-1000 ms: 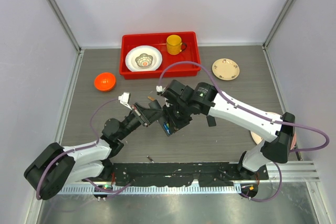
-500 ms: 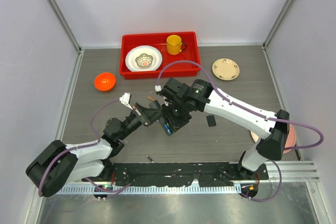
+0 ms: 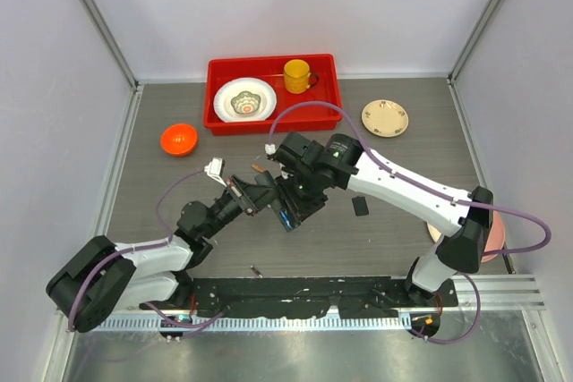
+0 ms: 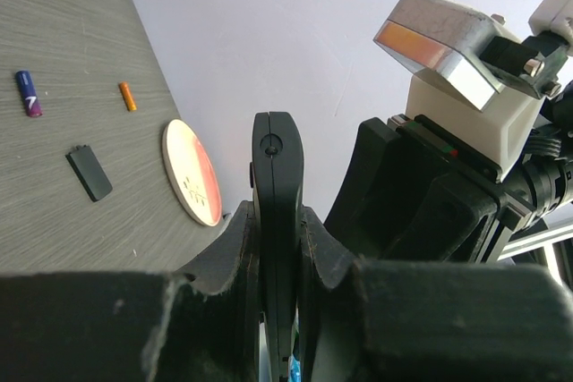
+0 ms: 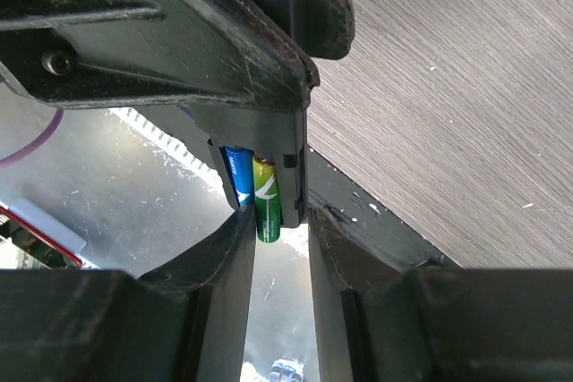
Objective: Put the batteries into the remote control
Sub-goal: Load the battery into the remote control.
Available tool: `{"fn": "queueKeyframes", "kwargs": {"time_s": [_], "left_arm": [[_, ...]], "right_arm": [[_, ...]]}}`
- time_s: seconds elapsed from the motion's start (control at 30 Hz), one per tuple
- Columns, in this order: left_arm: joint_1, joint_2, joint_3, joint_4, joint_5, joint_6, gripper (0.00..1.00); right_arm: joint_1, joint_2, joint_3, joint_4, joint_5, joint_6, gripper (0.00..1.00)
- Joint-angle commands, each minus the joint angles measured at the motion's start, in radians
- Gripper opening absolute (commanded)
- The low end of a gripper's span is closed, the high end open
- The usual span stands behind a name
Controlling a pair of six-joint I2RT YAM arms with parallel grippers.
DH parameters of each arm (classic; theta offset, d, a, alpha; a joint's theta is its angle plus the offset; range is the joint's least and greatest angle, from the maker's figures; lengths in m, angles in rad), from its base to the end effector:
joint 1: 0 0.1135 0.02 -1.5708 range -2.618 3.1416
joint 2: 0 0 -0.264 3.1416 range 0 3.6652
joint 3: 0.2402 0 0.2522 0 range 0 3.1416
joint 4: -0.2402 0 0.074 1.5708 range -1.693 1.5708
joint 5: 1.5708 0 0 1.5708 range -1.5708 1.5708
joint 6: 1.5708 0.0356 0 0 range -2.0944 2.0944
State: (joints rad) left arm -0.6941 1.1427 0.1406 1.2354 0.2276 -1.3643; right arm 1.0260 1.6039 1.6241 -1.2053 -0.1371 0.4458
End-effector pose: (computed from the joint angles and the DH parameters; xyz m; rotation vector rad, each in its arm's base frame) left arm 0.1475 -0.1332 0.2047 -0.3080 1.5892 -1.8317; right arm 0.1583 0.2707 0.3410 -0.8668 2.7679 0.5277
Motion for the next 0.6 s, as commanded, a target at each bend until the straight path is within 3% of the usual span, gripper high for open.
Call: {"fn": "queueKeyframes", "kwargs": {"time_s": [0.0,0.57], "left_arm": [[-0.012,0.003,0.001,0.207,0.053,-0.033,0.00],[-0.013,0.022,0.004,0.203,0.053,-0.022,0.00]], "right_arm": [[-0.017,-0.004,0.051,0.012,0.054,-0.015,0.35],[-0.017,-0.033,0.086,0.001,0.050,-0.004,0.39]]}}
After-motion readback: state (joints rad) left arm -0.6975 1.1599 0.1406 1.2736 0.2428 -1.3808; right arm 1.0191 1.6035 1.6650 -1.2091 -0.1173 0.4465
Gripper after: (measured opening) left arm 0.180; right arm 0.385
